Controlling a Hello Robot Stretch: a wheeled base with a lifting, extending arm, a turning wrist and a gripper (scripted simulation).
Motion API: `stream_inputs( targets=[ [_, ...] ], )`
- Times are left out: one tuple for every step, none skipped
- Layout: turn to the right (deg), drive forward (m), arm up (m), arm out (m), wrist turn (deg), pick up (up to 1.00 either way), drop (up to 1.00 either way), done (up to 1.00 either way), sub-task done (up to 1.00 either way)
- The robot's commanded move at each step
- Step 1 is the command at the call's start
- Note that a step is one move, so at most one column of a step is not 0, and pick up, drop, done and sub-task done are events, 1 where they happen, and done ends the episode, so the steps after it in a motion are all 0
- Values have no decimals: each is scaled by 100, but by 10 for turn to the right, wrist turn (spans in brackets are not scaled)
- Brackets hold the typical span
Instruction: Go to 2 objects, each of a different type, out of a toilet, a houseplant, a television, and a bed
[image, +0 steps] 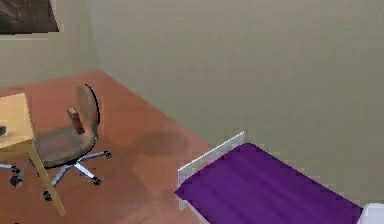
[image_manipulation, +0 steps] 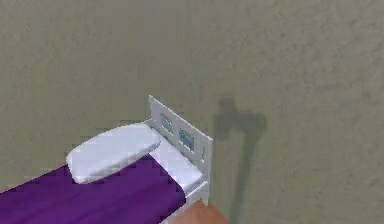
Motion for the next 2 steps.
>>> stream_inputs(
  targets=[
    [-450,0,0,0,0,0,0,0,0],
    [-90,0,0,0,0,0,0,0,0]
  ],
)
